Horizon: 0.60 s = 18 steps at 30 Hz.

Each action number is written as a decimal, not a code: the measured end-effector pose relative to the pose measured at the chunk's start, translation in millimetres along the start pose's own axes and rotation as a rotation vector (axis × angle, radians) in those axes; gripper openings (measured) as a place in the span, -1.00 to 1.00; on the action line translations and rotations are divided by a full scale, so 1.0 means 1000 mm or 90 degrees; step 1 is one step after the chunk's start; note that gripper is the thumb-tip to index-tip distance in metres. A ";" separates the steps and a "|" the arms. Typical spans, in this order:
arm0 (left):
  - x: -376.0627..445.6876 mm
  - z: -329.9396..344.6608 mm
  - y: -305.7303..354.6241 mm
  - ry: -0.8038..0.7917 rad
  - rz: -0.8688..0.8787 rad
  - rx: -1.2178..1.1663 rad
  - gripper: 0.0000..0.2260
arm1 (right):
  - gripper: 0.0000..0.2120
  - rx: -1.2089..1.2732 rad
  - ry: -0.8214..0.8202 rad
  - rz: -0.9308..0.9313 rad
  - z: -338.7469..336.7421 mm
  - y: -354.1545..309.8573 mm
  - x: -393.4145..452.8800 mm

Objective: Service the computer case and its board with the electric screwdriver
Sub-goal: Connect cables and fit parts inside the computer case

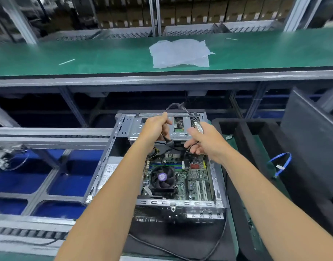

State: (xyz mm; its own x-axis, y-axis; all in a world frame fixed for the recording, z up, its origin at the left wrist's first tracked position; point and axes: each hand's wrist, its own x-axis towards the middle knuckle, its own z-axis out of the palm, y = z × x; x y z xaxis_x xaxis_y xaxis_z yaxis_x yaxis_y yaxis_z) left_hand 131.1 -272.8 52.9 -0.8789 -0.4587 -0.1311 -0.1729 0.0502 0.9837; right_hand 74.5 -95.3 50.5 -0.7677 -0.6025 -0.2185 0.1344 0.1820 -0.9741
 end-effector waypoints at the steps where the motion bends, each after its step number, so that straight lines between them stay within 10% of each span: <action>1: -0.005 -0.001 -0.001 0.005 -0.006 0.021 -0.67 | -0.54 0.032 -0.006 -0.006 -0.002 -0.001 -0.002; 4: -0.020 -0.003 -0.007 0.050 0.000 0.062 -0.78 | -0.87 0.072 -0.022 -0.045 -0.004 -0.003 -0.007; 9: -0.037 -0.005 -0.012 0.223 0.131 0.123 -0.86 | -0.79 0.152 -0.002 -0.044 0.002 -0.001 -0.010; 15: -0.046 -0.008 -0.004 -0.360 0.003 0.120 -0.78 | -0.81 0.211 0.080 -0.007 0.013 0.001 -0.001; 18: -0.039 -0.015 -0.010 -0.449 0.007 0.114 -0.87 | -0.89 0.218 0.113 0.019 0.017 0.001 0.004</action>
State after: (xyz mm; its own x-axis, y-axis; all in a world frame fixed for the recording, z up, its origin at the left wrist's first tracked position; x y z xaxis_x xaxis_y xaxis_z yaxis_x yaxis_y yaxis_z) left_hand 173.8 -268.9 49.8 -0.9480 0.2208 -0.2294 -0.1800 0.2229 0.9581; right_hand 82.0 -110.4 47.6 -0.8527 -0.4512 -0.2633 0.3369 -0.0897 -0.9373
